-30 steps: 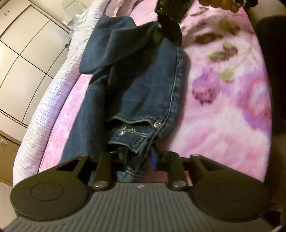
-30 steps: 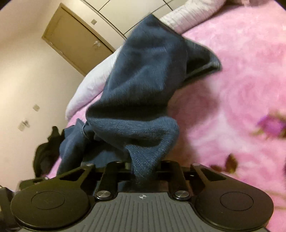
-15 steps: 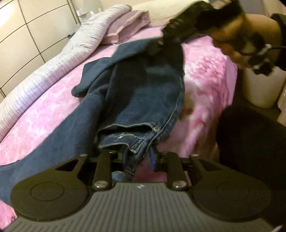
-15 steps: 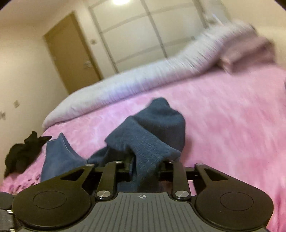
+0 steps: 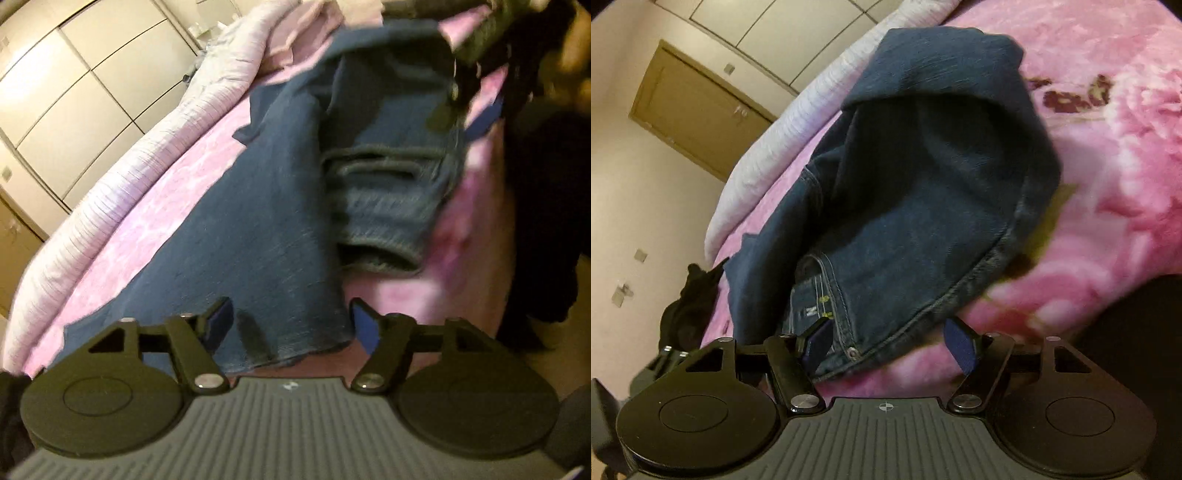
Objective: Fold clothes
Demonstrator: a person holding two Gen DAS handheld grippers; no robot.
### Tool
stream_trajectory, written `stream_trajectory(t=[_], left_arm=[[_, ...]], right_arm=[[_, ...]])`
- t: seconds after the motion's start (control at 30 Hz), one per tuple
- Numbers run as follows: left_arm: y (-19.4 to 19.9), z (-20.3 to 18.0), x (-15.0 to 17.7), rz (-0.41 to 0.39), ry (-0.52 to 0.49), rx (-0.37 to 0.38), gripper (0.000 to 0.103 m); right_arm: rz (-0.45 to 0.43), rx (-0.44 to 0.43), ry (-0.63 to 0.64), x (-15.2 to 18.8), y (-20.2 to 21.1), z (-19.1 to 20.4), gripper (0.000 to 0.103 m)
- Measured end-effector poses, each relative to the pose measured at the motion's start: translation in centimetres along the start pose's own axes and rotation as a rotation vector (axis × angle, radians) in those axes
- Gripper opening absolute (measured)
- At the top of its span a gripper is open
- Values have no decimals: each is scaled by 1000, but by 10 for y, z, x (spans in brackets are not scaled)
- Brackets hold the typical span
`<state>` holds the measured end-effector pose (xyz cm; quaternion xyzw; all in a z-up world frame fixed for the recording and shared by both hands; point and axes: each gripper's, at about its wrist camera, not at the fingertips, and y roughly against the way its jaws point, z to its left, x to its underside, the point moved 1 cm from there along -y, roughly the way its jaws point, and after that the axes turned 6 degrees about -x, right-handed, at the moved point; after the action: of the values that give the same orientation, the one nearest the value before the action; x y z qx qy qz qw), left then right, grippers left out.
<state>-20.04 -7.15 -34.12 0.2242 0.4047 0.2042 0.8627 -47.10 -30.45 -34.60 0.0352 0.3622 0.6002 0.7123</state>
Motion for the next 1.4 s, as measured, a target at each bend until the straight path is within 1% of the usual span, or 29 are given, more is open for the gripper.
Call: stream_trajectory(t=[0.07,0.1,0.23,0.3,0.37,0.53,0.6,0.67,0.73,0.77,0.8,0.83,0.87,0.9,0.93,0.97,1.0,1.07,1.13,1.17,1.2,1.3,1.33,1.4], left_arm=[[-3,13,-6,-24,-5,20,23],[-3,23,-11,-39,-2,21,16],[3,106,-51,-128,66,-82,14],[-5,145,-72,-164,56,-123,14],[-20,169,-90,-189,9,-159,14],[-76,188,-132,-211,-95,-182,14],[-102,191,-144,-208,-107,-188,14],[-135,196,-150,-193,-89,-179,14],[-167,199,-153,-167,-57,-171,17],[-184,199,-155,-148,-36,-167,21],[-200,199,-154,-126,-18,-165,26],[-213,199,-154,-104,-9,-169,28],[-225,198,-153,-86,-2,-170,38],[-227,199,-149,-78,-2,-161,47],[-228,200,-144,-74,0,-154,52],[-223,202,-138,-84,8,-152,61],[-215,204,-131,-94,17,-151,65],[-194,210,-113,-115,42,-138,65],[-173,216,-92,-129,68,-105,71],[-161,216,-79,-138,72,-88,77],[-151,217,-66,-146,71,-71,79],[-136,205,-35,-117,-16,-29,79],[-135,198,-27,-104,-48,-12,79],[-138,184,-14,-77,-117,16,79]], right_arm=[[17,-6,-30,2,-7,2,78],[26,-9,-44,3,-10,3,78],[47,-41,-103,5,-8,-1,78],[53,-60,-128,7,-9,-1,78],[52,-62,-128,6,-13,1,78],[39,-61,-129,4,-16,0,82],[32,-68,-141,4,-14,-3,82],[5,-66,-147,2,-10,-7,82],[-31,-66,-144,-1,-6,-11,81],[-44,-72,-143,-4,-6,-12,76],[-47,-64,-136,-9,-8,-14,69],[-49,-53,-128,-13,-10,-15,41],[-47,-38,-128,-18,-13,-17,14],[-39,-40,-140,-24,-15,-20,13],[-31,-45,-154,-29,-17,-23,11],[-30,-43,-148,-35,-15,-24,8],[-35,-29,-122,-42,-10,-23,8],[-62,-5,-48,-61,5,-20,6],[-96,33,21,-80,22,-16,6],[-118,58,62,-91,32,-14,6],[-146,81,78,-101,38,-13,6],[-216,145,114,-127,49,-12,6],[-221,169,138,-130,48,-12,6],[-196,210,178,-123,37,-7,6]])
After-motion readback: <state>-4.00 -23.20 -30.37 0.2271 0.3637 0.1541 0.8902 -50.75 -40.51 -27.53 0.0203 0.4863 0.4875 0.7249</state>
